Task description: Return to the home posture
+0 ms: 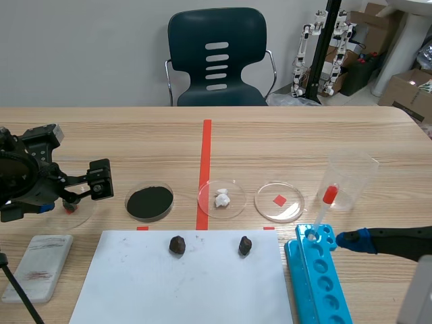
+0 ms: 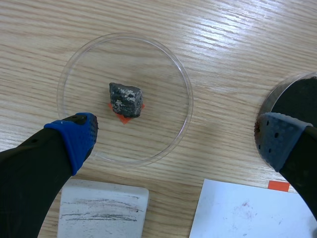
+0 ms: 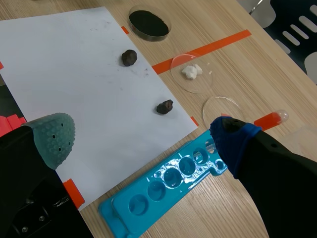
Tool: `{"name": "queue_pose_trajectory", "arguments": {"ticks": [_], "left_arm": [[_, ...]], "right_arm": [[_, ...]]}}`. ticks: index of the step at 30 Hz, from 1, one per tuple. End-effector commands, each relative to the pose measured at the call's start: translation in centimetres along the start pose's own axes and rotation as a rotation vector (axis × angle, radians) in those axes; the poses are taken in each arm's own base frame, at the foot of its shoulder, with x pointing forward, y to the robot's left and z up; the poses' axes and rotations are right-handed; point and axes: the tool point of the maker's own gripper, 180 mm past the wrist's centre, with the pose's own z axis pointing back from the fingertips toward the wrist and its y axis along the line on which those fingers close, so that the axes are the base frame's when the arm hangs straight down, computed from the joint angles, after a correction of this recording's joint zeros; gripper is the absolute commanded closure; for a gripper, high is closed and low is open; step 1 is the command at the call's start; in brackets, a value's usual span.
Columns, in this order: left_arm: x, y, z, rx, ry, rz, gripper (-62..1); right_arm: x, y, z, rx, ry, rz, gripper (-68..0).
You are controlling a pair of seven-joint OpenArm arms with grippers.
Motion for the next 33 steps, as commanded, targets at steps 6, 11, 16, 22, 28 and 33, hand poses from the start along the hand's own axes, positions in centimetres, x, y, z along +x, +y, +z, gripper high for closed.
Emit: {"name": "queue_pose_trajectory", "arguments": {"ticks": [6,11,16,22,28,33], "left_arm": [[1.1,-0.1,0.3,-0.004,-0.024,-0.001,-62.3],[1.1,-0.1,0.3,-0.003,-0.025,-0.002,-62.3],[1.3,-0.2,0.3,-0.007,-0.037,-0.003,-62.3],[2.5,-1.0,1.0,-0.041,-0.118,-0.037,-62.3],[2.9,-2.1,3.2,-0.079,-0.191,-0.091,-62.3],[2.5,-2.2,5.7,-0.090,-0.249,-0.160,-62.3]], "right_arm": [[1.3,-0.5,-0.1,-0.015,-0.041,0.006,-56.9],[1.3,-0.5,-0.1,-0.015,-0.041,0.006,-56.9],[1.3,-0.5,-0.1,-0.015,-0.041,0.006,-56.9],[1.3,-0.5,-0.1,-0.015,-0.041,0.006,-56.9],[1.3,-0.5,-0.1,-0.015,-0.041,0.006,-56.9],[1.3,-0.5,-0.1,-0.015,-0.041,0.006,-56.9]]}}
